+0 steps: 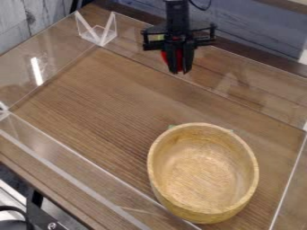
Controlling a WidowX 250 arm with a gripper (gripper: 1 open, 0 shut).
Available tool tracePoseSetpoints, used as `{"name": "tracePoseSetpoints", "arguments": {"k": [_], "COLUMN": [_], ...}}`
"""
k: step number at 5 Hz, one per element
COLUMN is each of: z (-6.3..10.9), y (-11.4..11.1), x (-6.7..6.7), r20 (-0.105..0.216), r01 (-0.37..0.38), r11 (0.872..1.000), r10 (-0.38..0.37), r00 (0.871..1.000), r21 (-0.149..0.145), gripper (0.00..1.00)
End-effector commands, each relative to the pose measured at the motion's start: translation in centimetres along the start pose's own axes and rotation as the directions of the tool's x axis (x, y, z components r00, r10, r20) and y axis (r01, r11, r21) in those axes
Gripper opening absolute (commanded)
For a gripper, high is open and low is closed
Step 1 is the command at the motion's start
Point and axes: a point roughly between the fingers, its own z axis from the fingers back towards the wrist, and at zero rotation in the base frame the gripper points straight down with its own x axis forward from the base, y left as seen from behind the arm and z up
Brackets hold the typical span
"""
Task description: Move the red object to the left side of the table
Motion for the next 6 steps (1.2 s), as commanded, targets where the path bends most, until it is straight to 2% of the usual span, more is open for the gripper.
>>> {"name": "tracePoseSetpoints", "arguments": {"k": [1, 2, 4, 5, 6], "z": [2.4, 1.9, 4.0, 5.0, 5.6], "y": [-1.5, -2.2, 4.7, 6.8, 6.5], "x": [0.3, 0.3, 1.8, 2.4, 1.9], "r20": [0.074, 0.066, 0.078, 0.077, 0.077], "r01": [0.027, 0.034, -0.019, -0.032, -0.032], "r11": [0.999, 0.999, 0.999, 0.998, 0.998], "r10": [-0.025, -0.032, 0.022, 0.036, 0.037], "r00": [0.997, 0.997, 0.997, 0.996, 0.996], "r21": [-0.035, -0.034, -0.034, -0.046, -0.054], "gripper": [0.00, 0.00, 0.00, 0.00, 0.00]}}
